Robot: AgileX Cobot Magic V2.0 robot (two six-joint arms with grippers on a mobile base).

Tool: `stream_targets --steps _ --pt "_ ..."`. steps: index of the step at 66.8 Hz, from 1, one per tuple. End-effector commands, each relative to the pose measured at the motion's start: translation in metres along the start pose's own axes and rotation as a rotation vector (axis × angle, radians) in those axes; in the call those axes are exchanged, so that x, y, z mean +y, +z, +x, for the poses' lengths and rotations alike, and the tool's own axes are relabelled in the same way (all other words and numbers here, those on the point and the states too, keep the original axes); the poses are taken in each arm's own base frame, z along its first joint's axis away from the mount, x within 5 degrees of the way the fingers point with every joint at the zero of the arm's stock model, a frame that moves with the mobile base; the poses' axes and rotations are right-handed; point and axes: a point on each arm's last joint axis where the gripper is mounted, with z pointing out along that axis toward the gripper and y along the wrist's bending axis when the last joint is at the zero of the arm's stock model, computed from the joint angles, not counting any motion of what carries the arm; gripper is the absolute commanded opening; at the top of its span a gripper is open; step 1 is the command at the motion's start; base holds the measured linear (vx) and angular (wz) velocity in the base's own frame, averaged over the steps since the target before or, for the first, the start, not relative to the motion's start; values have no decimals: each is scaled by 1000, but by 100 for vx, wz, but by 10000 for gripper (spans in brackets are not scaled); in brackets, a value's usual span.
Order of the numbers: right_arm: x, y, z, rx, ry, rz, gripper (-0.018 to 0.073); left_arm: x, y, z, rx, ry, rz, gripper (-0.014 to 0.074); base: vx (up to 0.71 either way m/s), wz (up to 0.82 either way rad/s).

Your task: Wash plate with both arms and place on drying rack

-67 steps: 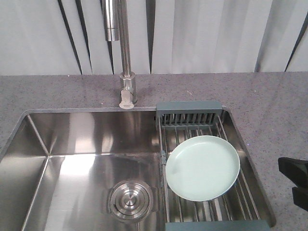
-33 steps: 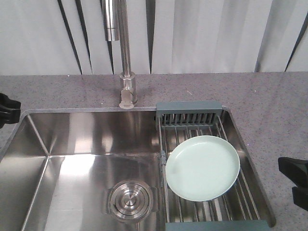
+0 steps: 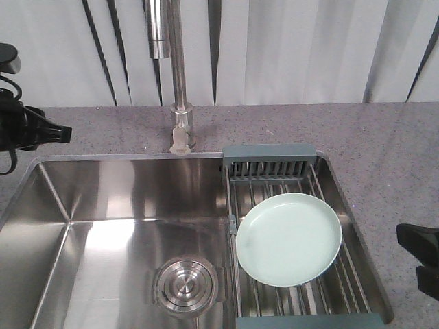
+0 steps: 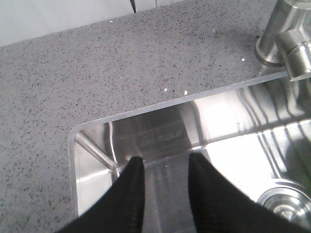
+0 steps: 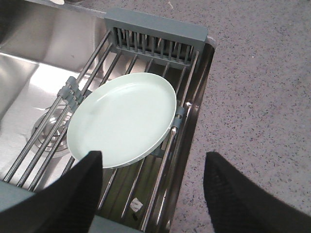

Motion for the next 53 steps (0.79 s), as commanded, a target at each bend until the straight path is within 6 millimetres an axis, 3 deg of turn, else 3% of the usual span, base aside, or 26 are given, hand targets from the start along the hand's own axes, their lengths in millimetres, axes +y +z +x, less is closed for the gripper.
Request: stream_targets --steps 1,9,28,53 --pt "-2 -5 -12 -89 -5 16 438 0 -6 -22 -140 -5 0 104 0 0" --pt "-2 -5 -12 -88 -5 16 438 0 8 -28 -155 10 -3 -9 0 0" --pt "-2 -5 -12 -88 -5 16 438 -4 32 -42 -150 117 47 -8 0 0" --pt "-2 -5 -12 -87 -5 16 438 -28 69 -53 -151 254 322 -8 0 0"
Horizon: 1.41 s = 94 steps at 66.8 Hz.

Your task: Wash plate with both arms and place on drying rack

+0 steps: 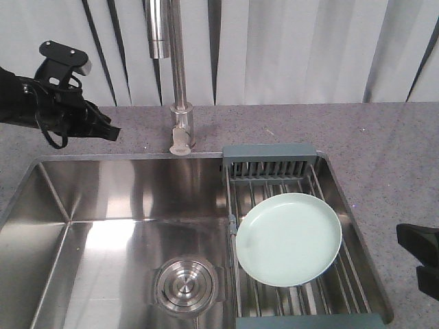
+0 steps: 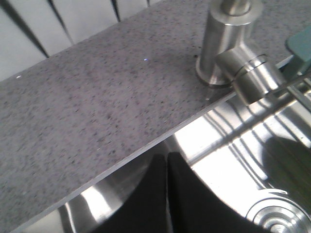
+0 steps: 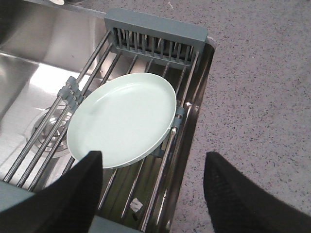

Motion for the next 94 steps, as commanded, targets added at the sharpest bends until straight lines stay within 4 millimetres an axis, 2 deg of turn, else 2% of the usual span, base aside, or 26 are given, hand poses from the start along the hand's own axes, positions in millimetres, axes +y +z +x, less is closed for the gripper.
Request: stream_targets --steps 1,38,50,63,72,94 --pt "-1 -5 -12 -86 -5 15 438 -4 -13 -24 -129 45 36 -8 0 0" --pt "-1 -5 -11 -80 -5 14 438 -28 12 -28 -229 323 367 -8 0 0" --pt "-1 -5 -11 -80 -5 14 438 -37 21 -27 -263 336 434 -8 0 0" --pt "-1 -5 -11 -78 -5 14 438 -49 35 -26 -257 368 462 -8 0 0" --pt "-1 -5 -11 -78 -5 14 438 -52 43 -33 -274 364 477 -8 0 0" --pt "-1 -5 -11 -78 -5 14 438 -41 61 -50 -314 376 410 -8 0 0"
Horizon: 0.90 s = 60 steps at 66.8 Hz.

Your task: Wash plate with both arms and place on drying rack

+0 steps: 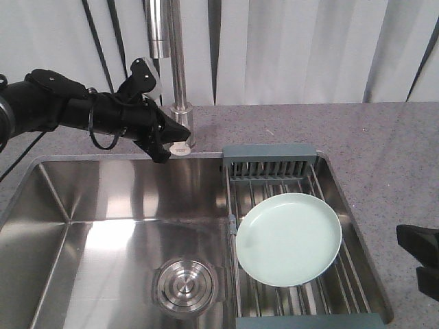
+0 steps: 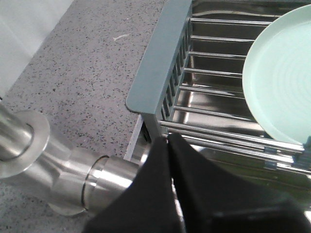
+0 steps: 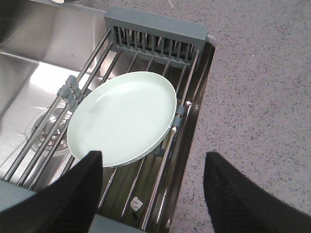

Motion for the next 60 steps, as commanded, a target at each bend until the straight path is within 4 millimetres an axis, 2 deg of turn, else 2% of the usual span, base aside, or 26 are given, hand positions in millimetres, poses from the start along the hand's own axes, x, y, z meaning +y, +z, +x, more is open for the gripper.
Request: stream_targets --steps 1,18,32,44,50,60 --pt "-1 -5 -11 -82 -5 15 438 5 -15 -32 -100 25 -72 -8 0 0" --pt "-1 -5 -11 -83 -5 15 435 23 -7 -35 -111 39 -153 -8 0 0" --pt "-1 -5 -11 -83 -5 15 435 23 -7 -36 -114 41 -150 -8 0 0" --pt "-1 -5 -11 -83 -5 15 435 30 -9 -35 -112 55 -226 -8 0 0" --pt "-1 -5 -11 -83 -5 15 435 30 -9 -36 -115 54 -221 -8 0 0" --pt "-1 -5 -11 -83 -5 15 435 17 -19 -47 -135 78 -127 -8 0 0"
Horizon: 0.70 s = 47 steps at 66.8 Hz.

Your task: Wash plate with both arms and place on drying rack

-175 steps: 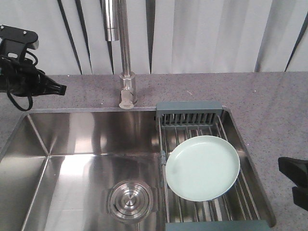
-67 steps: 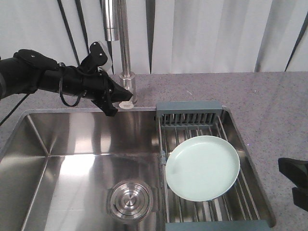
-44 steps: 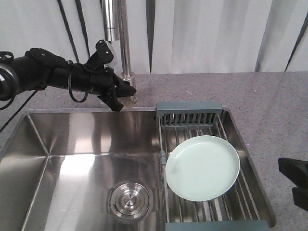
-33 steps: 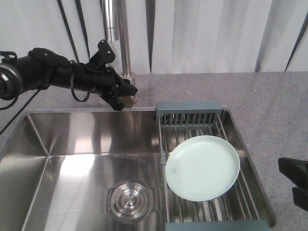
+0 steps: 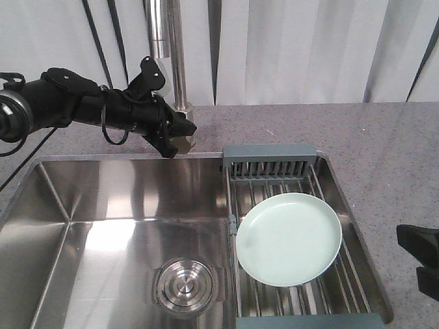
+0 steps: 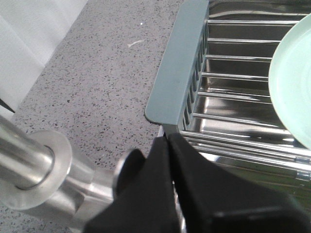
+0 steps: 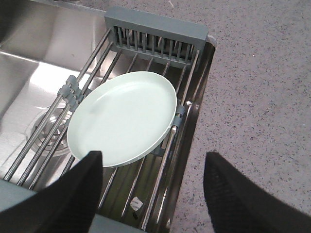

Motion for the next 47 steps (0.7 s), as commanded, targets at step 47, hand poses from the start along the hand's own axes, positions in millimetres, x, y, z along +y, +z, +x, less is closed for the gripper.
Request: stream_targets --steps 47 --pt "-1 -5 -11 -82 -5 15 435 -56 -169 -41 6 -243 -422 -8 0 0"
